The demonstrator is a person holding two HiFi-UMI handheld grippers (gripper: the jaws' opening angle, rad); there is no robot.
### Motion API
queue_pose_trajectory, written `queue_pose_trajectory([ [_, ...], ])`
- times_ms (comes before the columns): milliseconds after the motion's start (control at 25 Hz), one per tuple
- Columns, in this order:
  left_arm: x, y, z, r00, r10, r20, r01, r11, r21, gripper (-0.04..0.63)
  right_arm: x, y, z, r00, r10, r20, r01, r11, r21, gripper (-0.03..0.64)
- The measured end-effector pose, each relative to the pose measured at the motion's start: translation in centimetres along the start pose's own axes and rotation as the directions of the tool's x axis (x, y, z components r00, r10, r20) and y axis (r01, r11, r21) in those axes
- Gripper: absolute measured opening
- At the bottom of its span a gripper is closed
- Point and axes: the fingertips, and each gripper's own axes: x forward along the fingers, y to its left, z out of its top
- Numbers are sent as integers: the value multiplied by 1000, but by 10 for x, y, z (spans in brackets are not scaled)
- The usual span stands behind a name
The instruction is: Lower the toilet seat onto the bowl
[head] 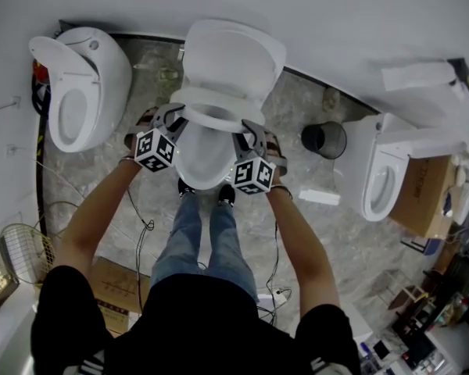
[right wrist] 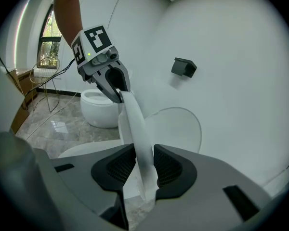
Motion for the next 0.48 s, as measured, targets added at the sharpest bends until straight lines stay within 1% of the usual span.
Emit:
queue_pose_trajectory([
  [120, -5, -10, -6, 1000, -8, -6, 8, 1000, 22, 107, -4, 11, -1, 1000, 11, -4, -11, 1000, 1, 135],
  [320, -11, -30, -18, 999, -34, -25, 35, 999, 35, 117, -9, 33, -8, 999, 40, -21, -40, 999, -1, 135],
  [480, -13, -42, -26, 998, -45, -45, 48, 998, 46, 121, -11, 46, -13, 998, 55, -31, -55, 998, -25, 136],
])
